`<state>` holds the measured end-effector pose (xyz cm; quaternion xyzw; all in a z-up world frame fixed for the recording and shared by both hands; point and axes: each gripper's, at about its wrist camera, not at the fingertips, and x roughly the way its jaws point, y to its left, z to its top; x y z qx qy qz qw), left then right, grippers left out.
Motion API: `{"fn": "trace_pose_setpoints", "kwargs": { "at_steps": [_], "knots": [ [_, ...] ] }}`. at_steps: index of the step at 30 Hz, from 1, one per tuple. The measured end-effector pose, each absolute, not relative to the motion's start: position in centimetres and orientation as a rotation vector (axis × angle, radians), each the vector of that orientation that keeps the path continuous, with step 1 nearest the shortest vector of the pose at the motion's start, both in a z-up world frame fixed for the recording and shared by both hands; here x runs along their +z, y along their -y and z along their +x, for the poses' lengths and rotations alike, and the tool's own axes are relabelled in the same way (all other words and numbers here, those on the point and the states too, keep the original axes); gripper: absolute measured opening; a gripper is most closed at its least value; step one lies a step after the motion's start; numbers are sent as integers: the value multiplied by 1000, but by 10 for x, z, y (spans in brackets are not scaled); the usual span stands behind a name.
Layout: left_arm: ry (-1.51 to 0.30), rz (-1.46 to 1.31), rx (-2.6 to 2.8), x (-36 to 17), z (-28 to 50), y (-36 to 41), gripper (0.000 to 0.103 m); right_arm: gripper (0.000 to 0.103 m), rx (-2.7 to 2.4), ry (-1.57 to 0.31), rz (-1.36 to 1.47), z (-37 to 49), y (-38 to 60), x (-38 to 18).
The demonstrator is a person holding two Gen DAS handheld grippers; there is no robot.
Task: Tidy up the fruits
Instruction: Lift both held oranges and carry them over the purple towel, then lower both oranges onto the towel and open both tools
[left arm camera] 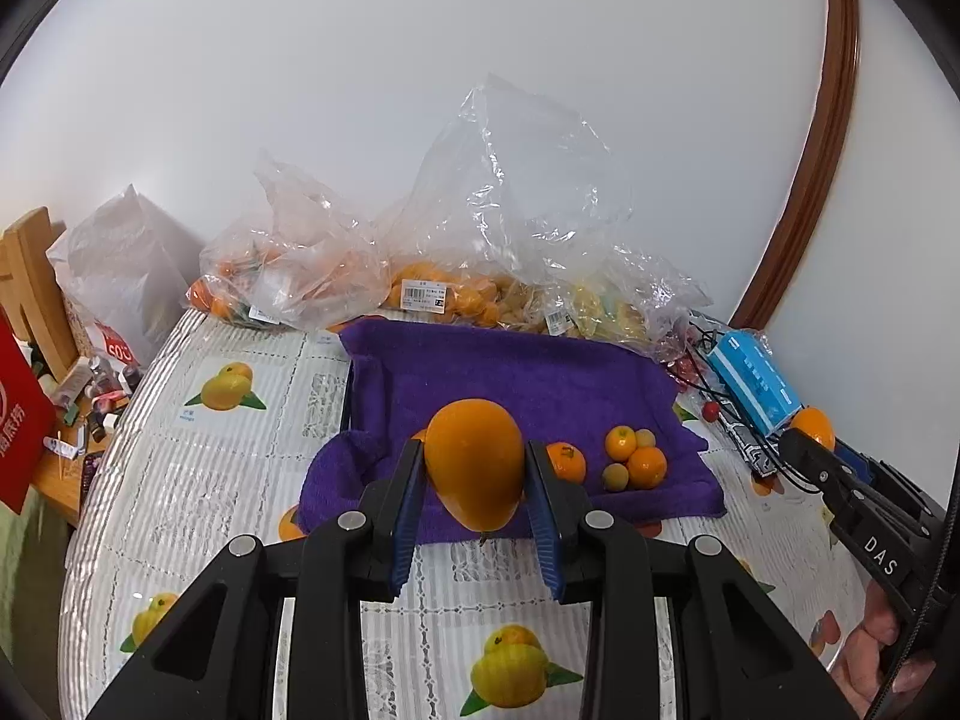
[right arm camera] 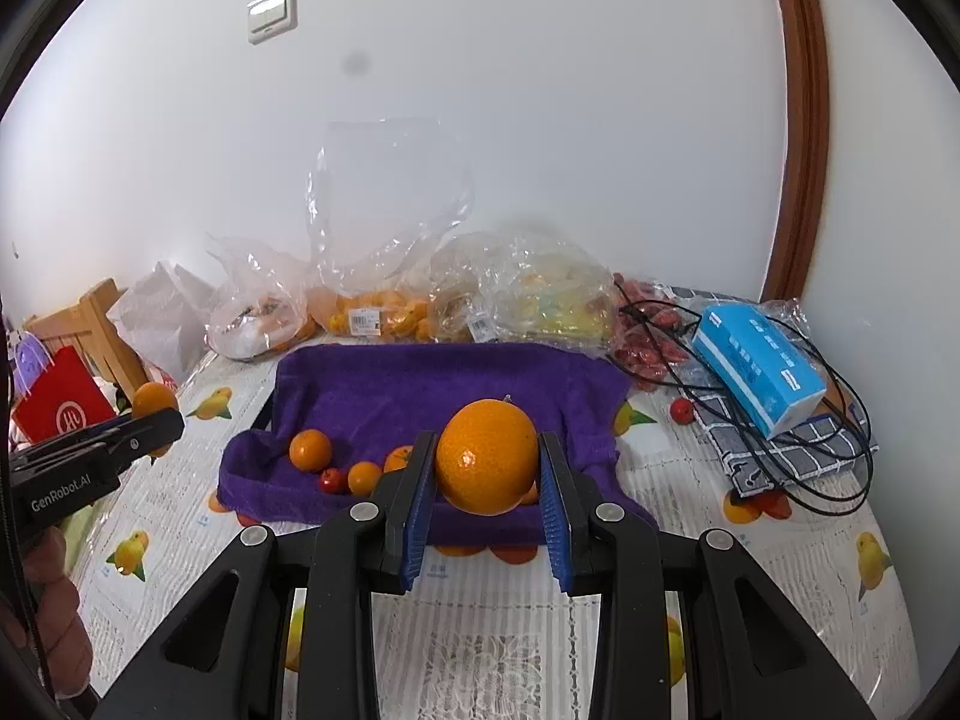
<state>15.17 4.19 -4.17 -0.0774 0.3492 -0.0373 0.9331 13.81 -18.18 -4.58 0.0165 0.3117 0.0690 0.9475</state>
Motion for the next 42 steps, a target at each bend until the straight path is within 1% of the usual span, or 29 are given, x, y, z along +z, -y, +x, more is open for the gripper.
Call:
{"fn": "trace_pose_setpoints", "kwargs": {
  "at_steps": [11,22,33,42],
  "knots": [
    [-759,-168,-47,-62,182,-53,31,33,139,-658,39,169,182,-57],
    [-855,-207,-23,-108,212,-81,31,33,177,-789,49,213,161,-117],
    [-891,-210,-88,-134,240,-71,31,33,173,-830,24,251,149,-145],
    [-865,-188,-181,-131,254,-44,31,33,175,-846,29,268,147,-158]
  ]
}}
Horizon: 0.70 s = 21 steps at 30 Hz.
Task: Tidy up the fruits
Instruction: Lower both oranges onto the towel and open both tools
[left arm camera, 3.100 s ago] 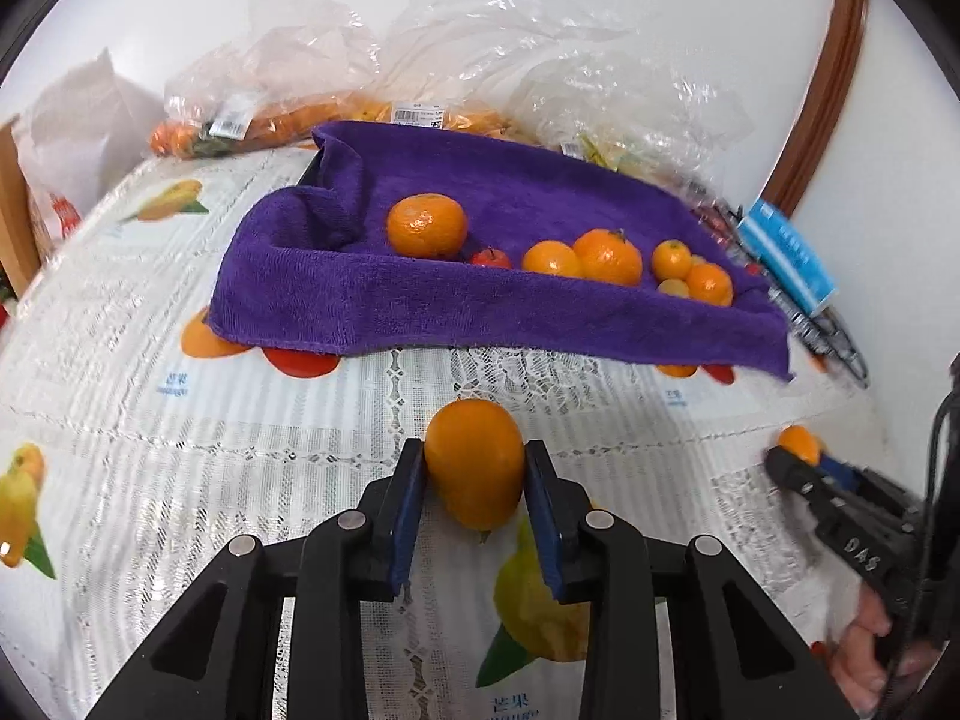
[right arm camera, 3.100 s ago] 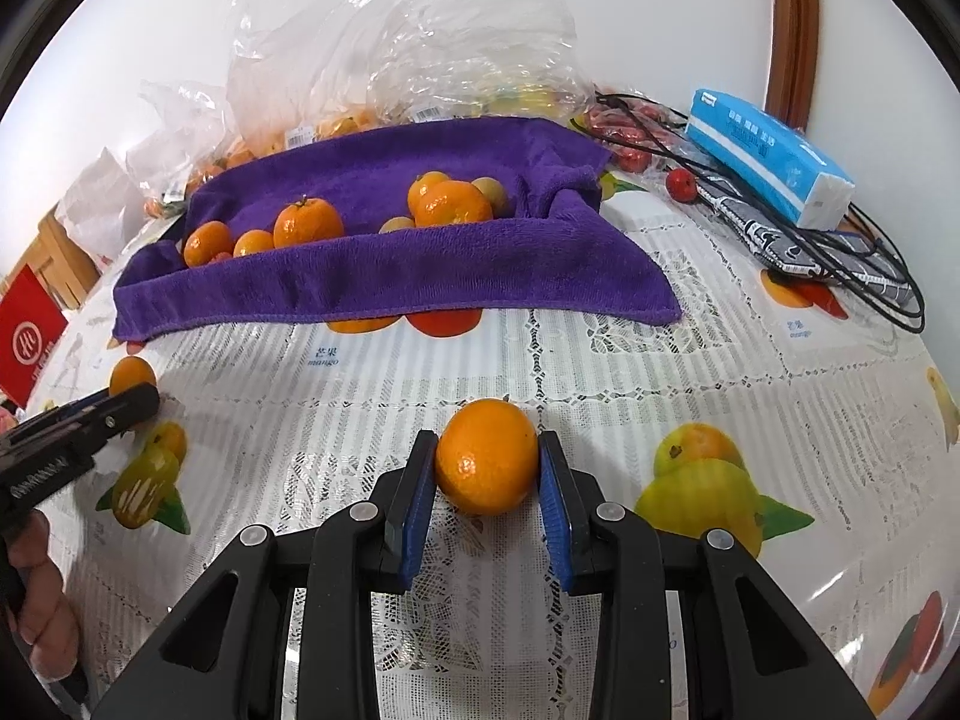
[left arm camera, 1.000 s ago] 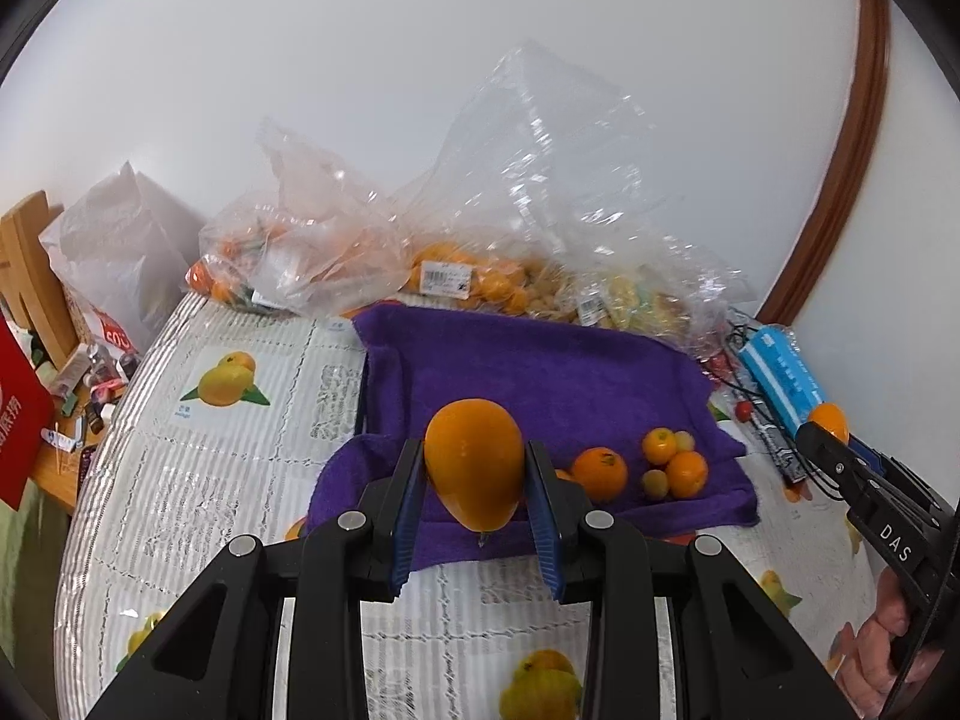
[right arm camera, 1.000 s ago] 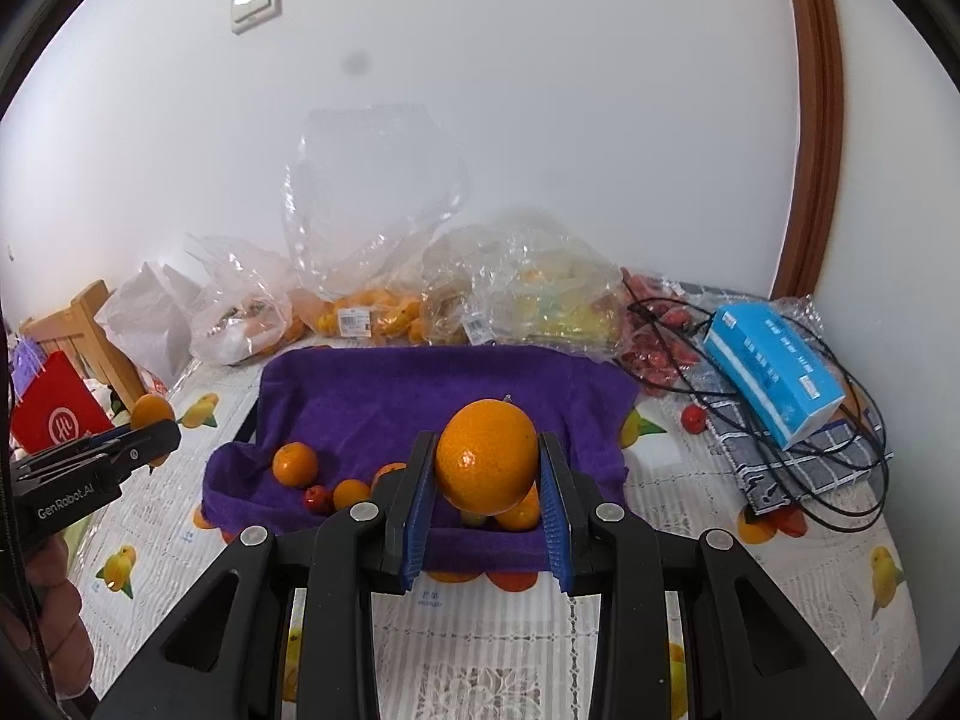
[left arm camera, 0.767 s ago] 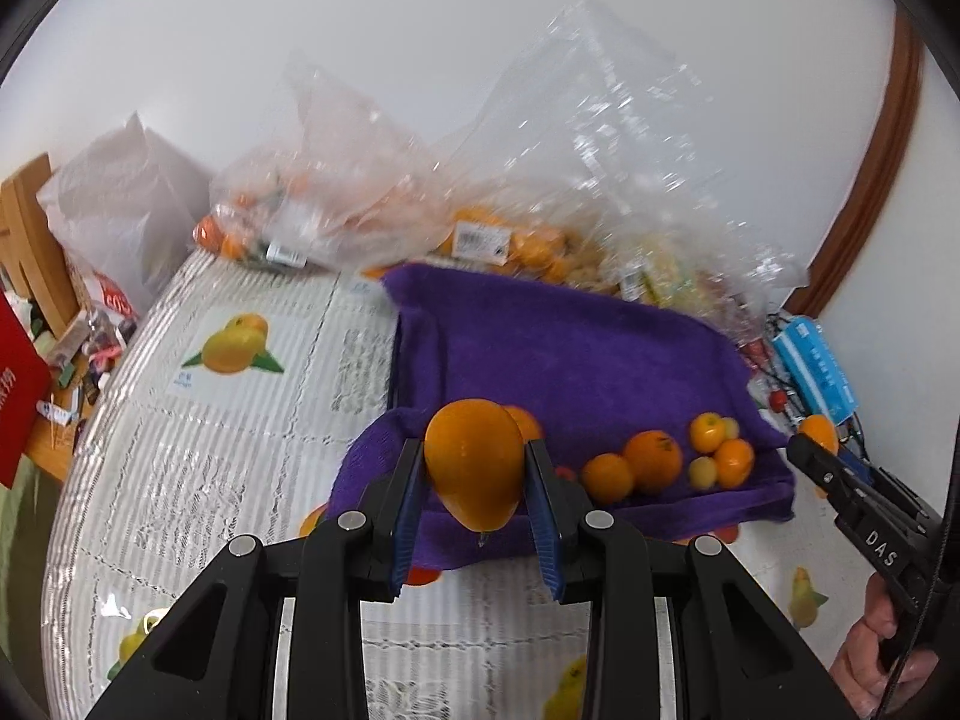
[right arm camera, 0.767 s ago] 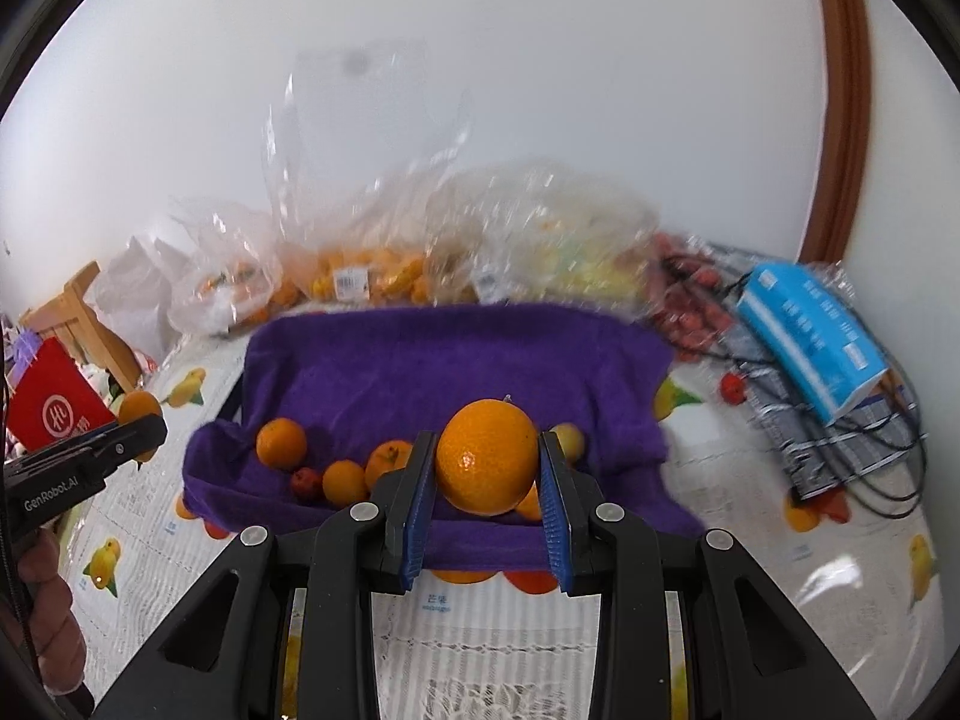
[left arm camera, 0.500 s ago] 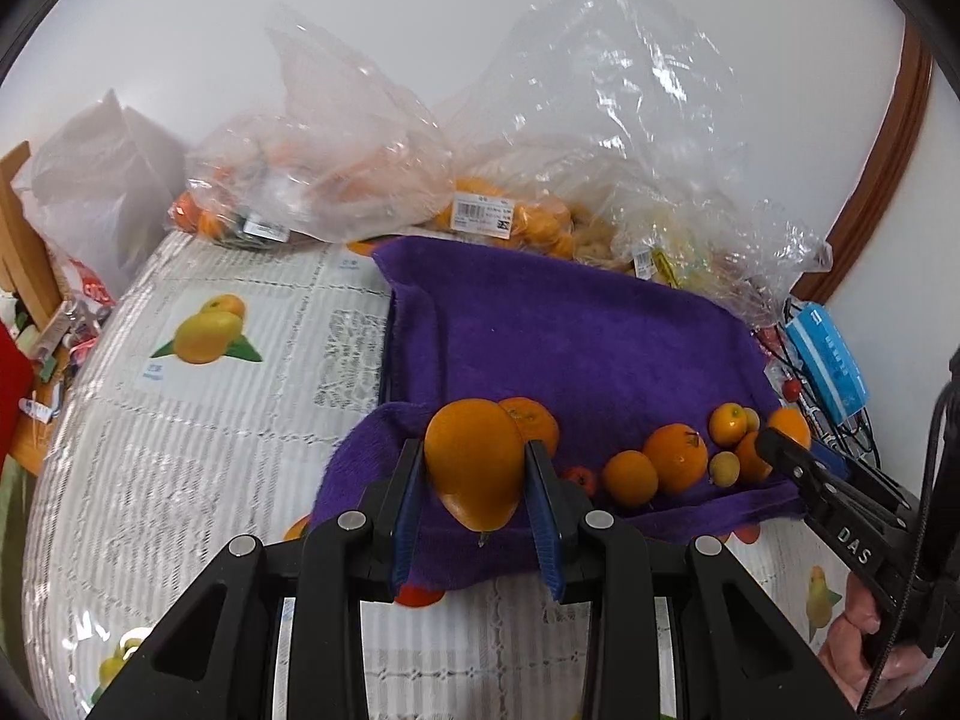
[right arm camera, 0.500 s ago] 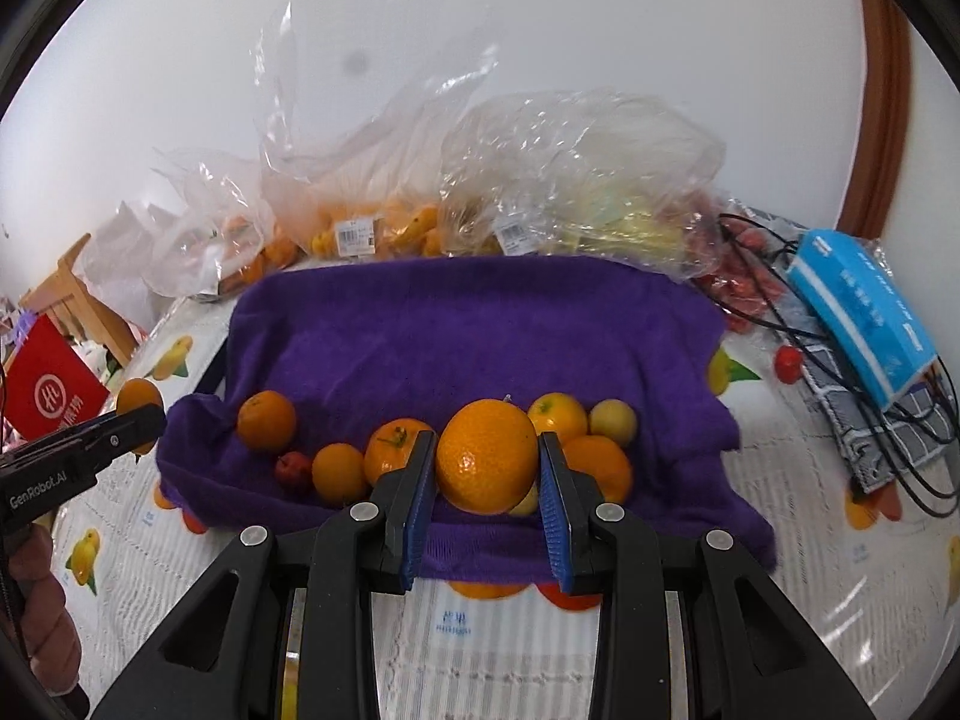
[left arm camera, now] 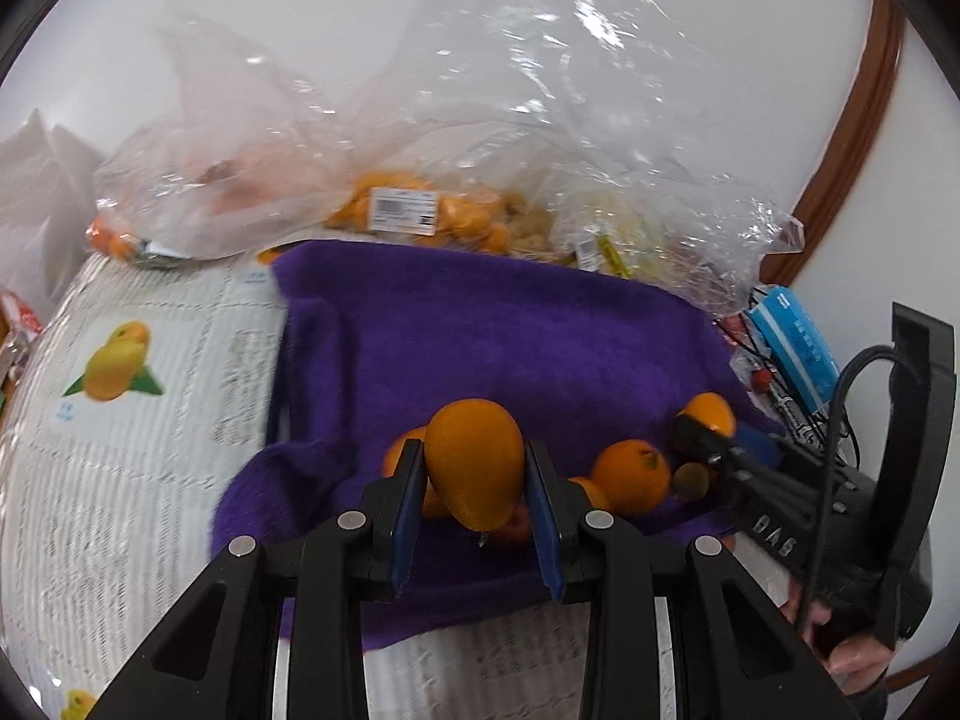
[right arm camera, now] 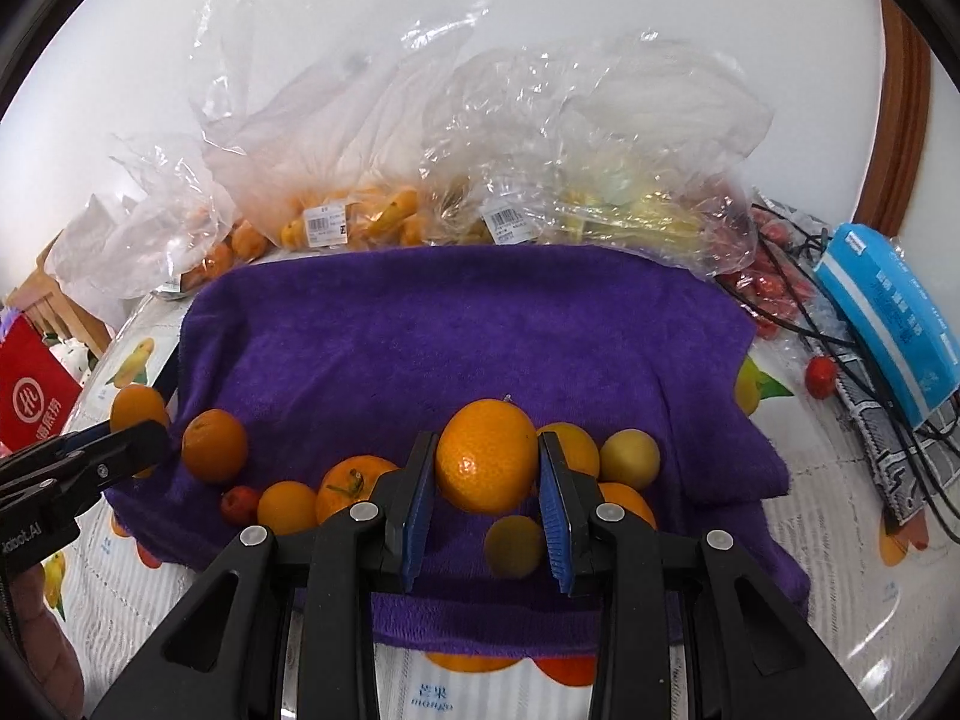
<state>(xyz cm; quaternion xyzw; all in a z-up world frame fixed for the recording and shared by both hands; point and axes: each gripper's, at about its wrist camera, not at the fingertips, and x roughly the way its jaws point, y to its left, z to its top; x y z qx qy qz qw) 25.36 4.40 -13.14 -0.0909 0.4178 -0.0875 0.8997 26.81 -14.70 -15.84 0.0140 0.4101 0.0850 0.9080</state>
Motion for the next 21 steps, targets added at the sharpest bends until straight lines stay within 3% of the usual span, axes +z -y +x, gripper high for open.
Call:
{"fn": "trace_pose_setpoints", "kwargs": {
  "at_steps": [21],
  "knots": [
    [-899,-217,-213,-156,291,-24,30,33,273,-868,49,271,152,-172]
  ]
}}
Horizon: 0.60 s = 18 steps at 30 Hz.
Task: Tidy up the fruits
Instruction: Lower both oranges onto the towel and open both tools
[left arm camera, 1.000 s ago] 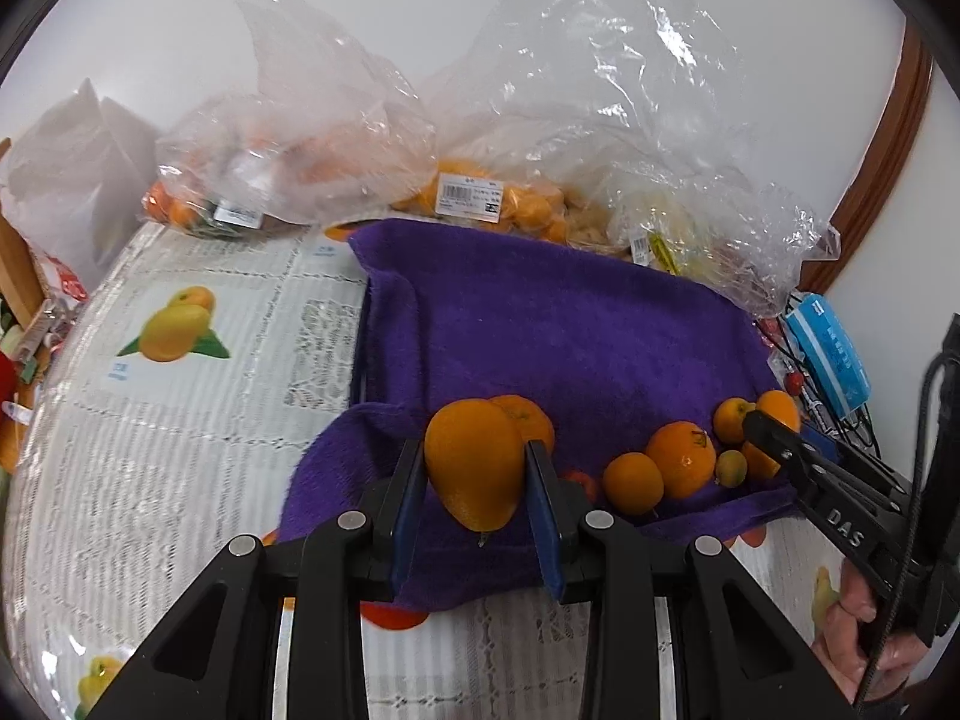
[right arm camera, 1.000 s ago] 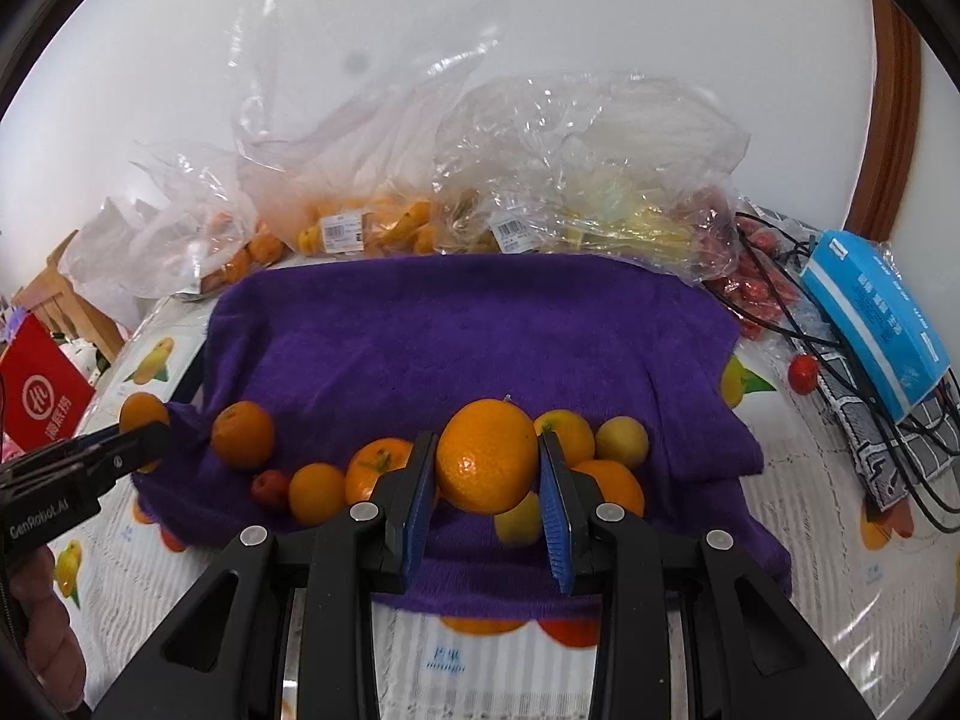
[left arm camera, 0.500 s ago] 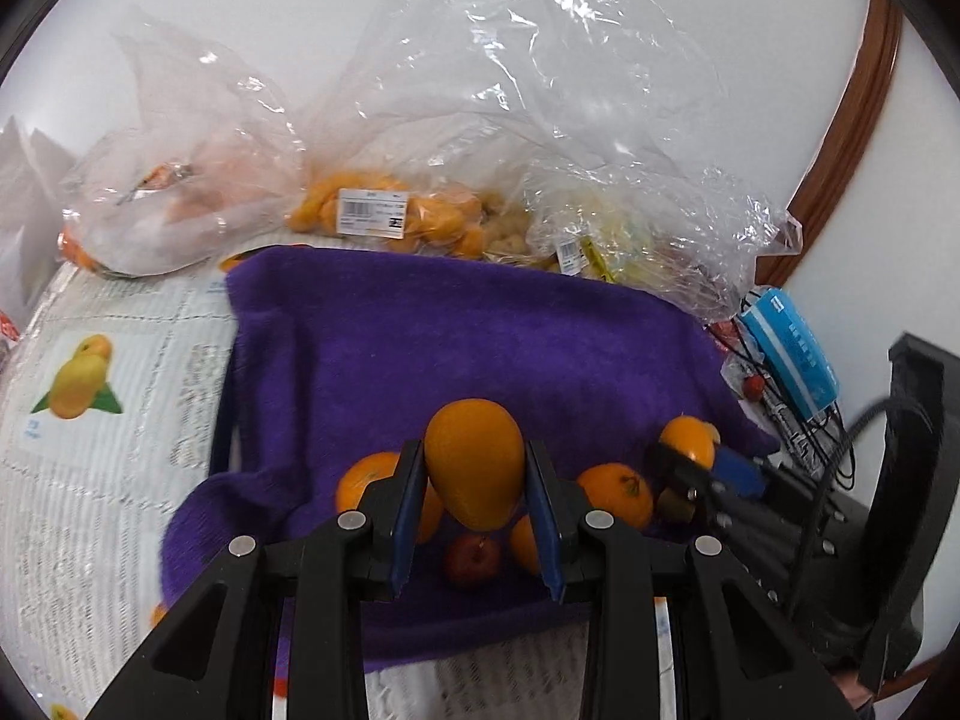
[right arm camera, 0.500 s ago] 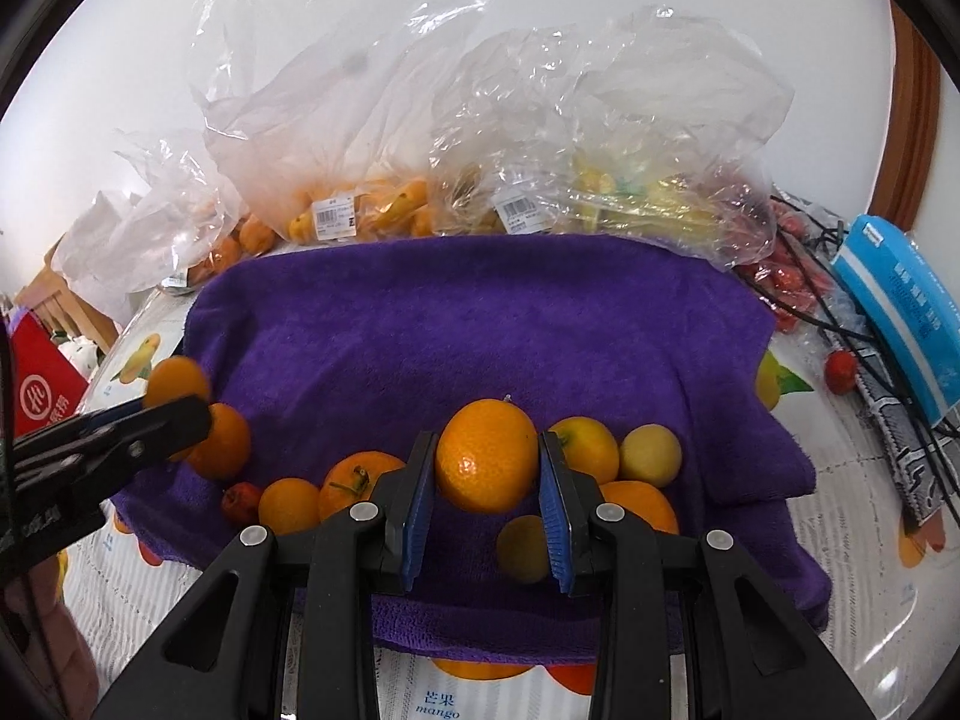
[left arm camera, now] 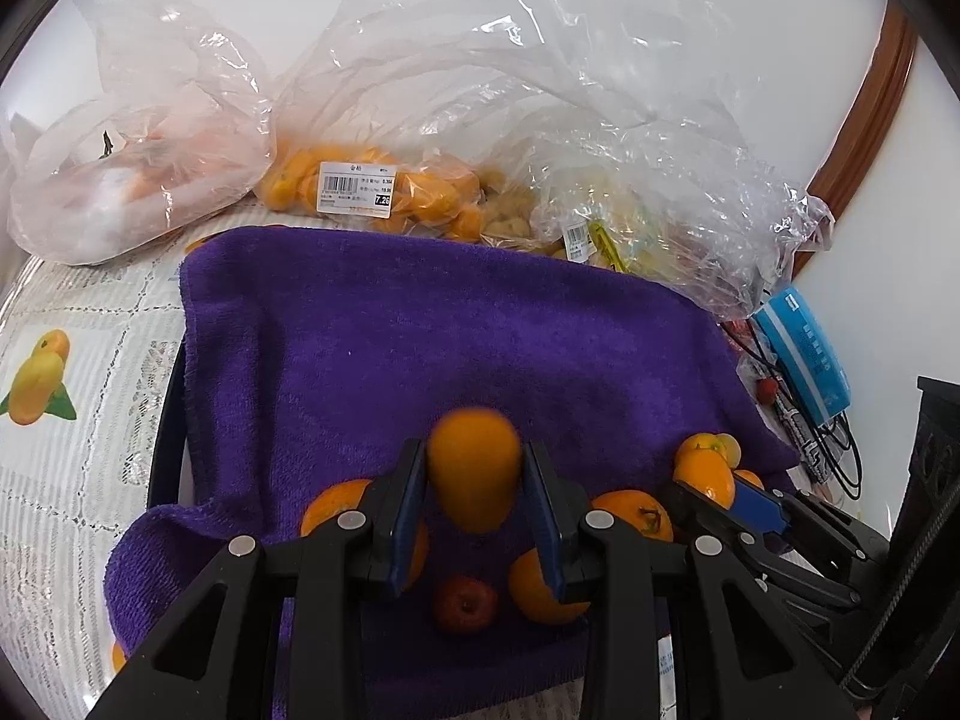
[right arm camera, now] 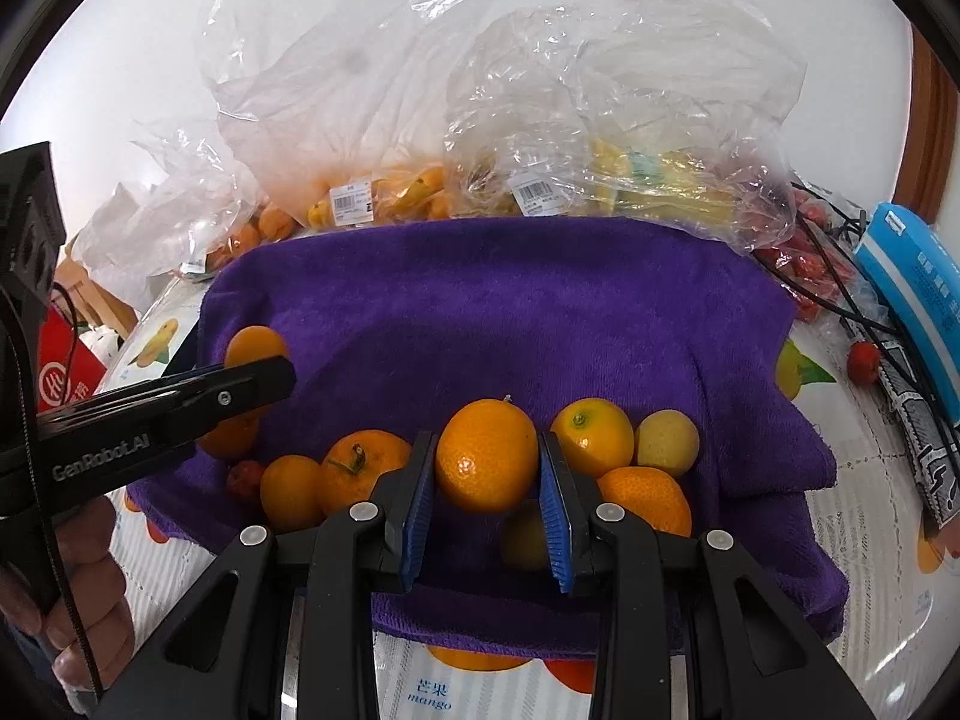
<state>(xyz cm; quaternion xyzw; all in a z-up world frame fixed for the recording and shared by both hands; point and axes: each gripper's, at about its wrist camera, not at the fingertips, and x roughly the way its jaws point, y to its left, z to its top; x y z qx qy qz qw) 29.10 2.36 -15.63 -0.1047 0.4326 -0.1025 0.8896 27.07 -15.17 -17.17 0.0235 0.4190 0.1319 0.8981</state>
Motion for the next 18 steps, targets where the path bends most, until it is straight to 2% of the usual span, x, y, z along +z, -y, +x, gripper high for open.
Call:
{"fn": "trace_pose_setpoints", "kwargs": {
  "at_steps": [7,11,13,18],
  "knots": [
    [-908,-221,-213,-157,293,-24,31,33,276,-859,32,268,151,-173],
    [-910,-225,-217,-153,292,-24,44,39,279,-864,33,266,152,-170],
    [-900,-214,-212,-149,287,-24,46,44,269,-852,33,263,154,-165],
    [-887,-207,-211,-138,272,-27,48,45,236,-827,42,251,161,-151]
  ]
}}
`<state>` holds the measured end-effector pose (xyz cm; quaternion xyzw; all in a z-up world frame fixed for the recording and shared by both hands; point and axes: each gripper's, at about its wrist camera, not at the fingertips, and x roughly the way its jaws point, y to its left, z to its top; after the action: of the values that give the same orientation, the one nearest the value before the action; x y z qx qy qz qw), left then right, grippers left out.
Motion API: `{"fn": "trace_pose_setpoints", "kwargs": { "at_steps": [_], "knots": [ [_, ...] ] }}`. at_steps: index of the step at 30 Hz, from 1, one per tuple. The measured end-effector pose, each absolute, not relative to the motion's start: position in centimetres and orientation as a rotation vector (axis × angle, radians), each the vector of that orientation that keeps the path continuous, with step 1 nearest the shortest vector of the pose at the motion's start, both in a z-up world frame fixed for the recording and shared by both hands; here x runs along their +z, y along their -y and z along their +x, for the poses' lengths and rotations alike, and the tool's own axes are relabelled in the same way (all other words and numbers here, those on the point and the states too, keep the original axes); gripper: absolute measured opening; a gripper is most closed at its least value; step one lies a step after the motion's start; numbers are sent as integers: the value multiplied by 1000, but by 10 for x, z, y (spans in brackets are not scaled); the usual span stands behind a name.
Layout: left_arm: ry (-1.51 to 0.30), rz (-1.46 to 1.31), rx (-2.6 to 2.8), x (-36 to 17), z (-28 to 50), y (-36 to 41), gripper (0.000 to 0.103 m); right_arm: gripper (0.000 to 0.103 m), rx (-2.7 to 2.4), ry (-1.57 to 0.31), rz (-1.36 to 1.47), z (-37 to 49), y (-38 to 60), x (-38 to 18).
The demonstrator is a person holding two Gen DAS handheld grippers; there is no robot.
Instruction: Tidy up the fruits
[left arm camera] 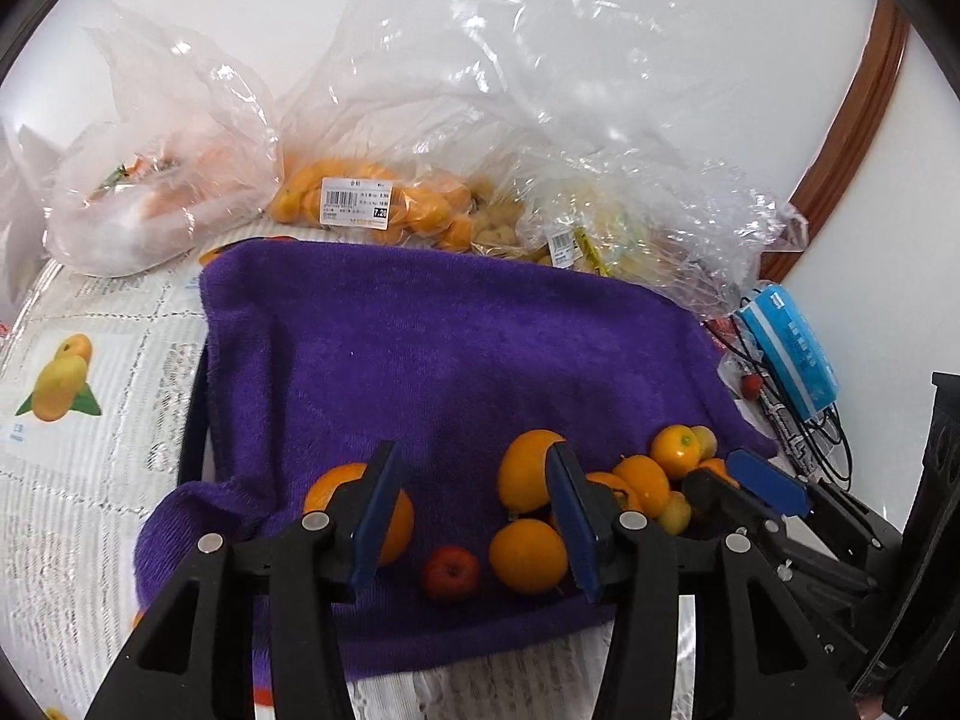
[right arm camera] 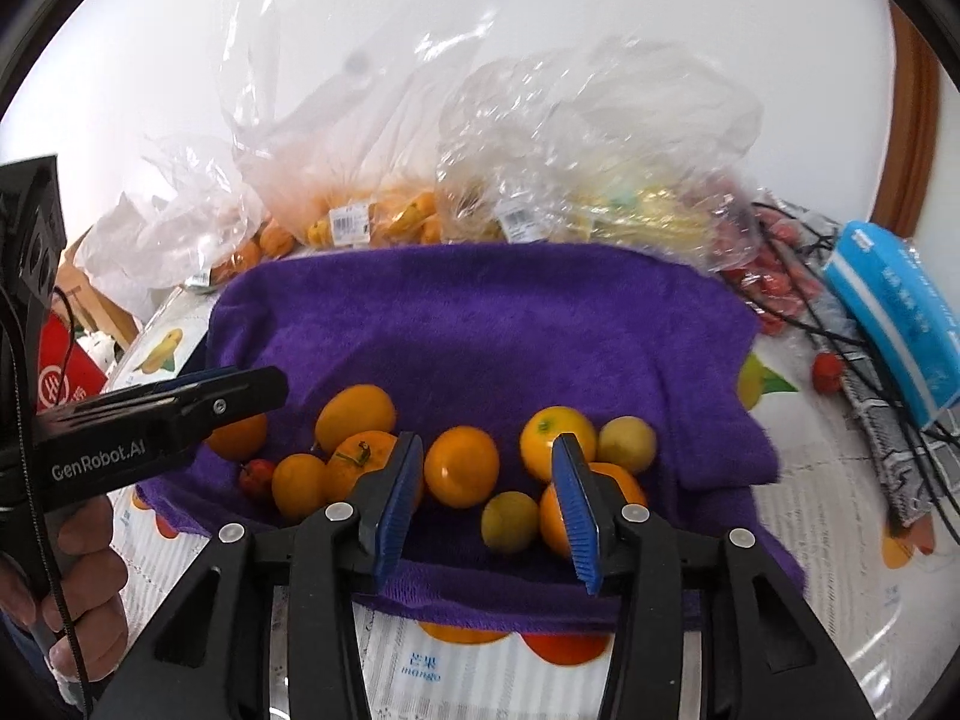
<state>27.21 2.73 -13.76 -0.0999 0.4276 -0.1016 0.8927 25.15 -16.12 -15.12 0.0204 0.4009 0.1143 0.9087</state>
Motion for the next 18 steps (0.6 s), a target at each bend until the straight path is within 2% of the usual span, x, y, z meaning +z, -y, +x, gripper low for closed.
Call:
{"fn": "trace_pose_setpoints", "kwargs": {
  "at_steps": [3,6,15,18],
  "knots": [
    [-877,-206,-202,-128,259,-29,50,47,210,-820,46,243,165,-141],
    [-869,-189,-180,-118,245,-28,53,53,188,-819,45,233,169,-130],
    [-837,-157,-128,-87,196,-25,62,54,102,-810,83,193,188,-93],
    [-840,-151,-118,-80,180,-21,68,54,72,-812,85,176,194,-83]
  ]
}}
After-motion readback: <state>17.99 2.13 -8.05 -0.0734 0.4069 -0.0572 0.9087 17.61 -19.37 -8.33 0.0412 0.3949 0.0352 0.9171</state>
